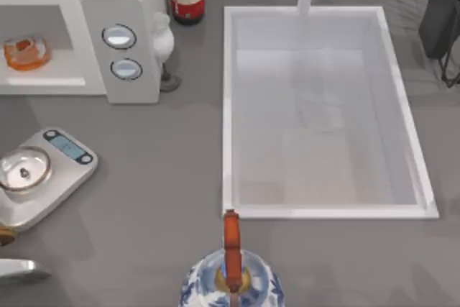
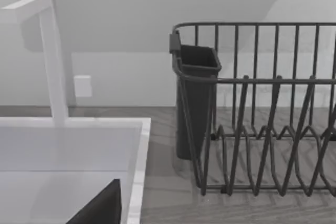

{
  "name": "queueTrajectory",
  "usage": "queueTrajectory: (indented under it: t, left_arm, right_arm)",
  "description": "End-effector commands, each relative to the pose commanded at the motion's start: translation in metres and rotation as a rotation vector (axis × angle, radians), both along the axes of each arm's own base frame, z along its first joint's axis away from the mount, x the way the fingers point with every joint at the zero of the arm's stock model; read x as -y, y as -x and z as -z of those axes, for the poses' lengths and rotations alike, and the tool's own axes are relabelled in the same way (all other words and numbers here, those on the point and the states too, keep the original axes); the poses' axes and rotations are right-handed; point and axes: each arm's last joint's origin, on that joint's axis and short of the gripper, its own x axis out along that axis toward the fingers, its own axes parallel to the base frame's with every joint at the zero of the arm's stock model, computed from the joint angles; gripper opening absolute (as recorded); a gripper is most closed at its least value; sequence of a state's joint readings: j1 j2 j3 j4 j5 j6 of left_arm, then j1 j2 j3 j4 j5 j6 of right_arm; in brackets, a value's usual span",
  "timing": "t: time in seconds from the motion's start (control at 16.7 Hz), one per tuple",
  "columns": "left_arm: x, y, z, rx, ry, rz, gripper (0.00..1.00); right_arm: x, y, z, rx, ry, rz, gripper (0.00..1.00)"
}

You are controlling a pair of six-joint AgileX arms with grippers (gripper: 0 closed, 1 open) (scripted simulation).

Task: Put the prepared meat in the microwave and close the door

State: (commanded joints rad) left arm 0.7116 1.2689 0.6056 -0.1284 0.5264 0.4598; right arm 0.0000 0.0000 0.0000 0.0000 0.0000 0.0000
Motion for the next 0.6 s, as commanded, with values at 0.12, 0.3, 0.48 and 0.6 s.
queueTrajectory:
  t: [0.12, 0.3, 0.48, 0.6]
  left_arm:
    - [0.022, 0.001, 0.02, -0.066, 0.009, 0.028, 0.0]
    - [0.037, 0.003, 0.036, -0.125, -0.005, 0.055, 0.0]
    - [0.037, 0.003, 0.036, -0.125, -0.006, 0.055, 0.0]
    - [0.033, -0.001, 0.026, -0.099, -0.041, 0.041, 0.0]
  right_arm:
    - [0.0, 0.0, 0.0, 0.0, 0.0, 0.0, 1.0]
    - [0.0, 0.0, 0.0, 0.0, 0.0, 0.0, 1.0]
    - [0.0, 0.0, 0.0, 0.0, 0.0, 0.0, 1.0]
    - [0.0, 0.0, 0.0, 0.0, 0.0, 0.0, 1.0]
